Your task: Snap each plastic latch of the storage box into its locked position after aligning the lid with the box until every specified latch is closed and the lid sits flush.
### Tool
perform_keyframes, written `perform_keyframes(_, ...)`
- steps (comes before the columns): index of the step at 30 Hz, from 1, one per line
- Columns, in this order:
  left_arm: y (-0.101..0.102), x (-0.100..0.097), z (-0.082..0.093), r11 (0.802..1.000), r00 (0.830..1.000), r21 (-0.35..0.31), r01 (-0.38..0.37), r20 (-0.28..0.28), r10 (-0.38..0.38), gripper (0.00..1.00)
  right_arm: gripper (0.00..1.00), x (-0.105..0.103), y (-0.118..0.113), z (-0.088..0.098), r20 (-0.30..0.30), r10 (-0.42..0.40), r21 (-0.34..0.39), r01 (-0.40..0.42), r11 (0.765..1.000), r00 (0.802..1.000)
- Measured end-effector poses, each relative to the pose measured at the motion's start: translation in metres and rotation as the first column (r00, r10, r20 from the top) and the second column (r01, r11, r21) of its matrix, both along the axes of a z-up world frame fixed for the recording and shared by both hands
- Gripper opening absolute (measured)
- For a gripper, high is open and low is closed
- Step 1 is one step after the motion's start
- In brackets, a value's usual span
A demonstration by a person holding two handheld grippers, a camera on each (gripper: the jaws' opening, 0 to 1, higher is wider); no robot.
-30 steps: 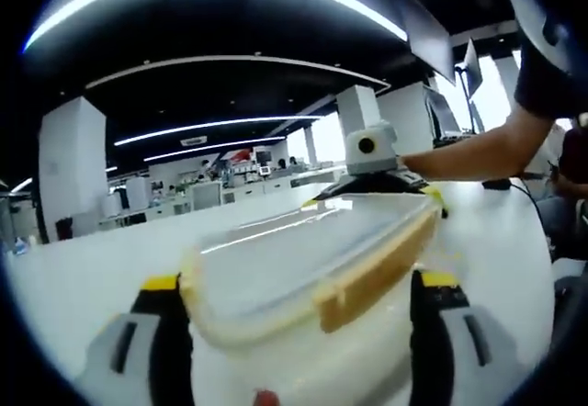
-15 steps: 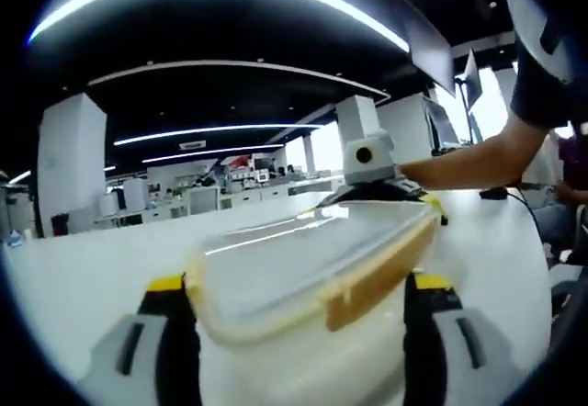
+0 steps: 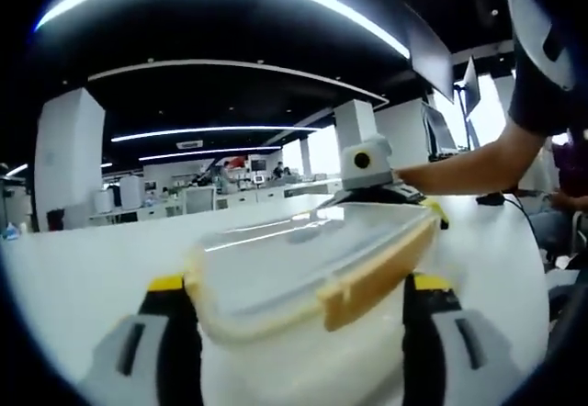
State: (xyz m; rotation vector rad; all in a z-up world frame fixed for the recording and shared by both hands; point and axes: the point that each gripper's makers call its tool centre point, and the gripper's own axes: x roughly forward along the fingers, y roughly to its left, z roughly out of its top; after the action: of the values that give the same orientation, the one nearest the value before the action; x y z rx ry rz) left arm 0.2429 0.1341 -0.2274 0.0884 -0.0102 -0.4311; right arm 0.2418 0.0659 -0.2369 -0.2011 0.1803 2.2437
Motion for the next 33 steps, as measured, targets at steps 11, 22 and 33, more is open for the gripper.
perform_keyframes(11,0.003,0.002,0.002,0.995,0.996,0.085,0.056,0.059,-0.062,0.93,1.00,0.011,-0.006,-0.001,0.038,-0.099,-0.045,0.100,0.994,0.994)
perform_keyframes(22,0.008,-0.004,0.016,0.993,0.988,0.040,0.112,0.098,-0.116,0.90,1.00,0.014,-0.012,0.000,0.056,-0.234,-0.067,0.237,0.969,0.971)
perform_keyframes(33,0.011,-0.012,0.017,0.994,0.991,0.014,0.104,0.085,-0.105,0.86,1.00,0.028,-0.021,0.029,0.060,-0.395,0.009,0.395,0.918,0.917)
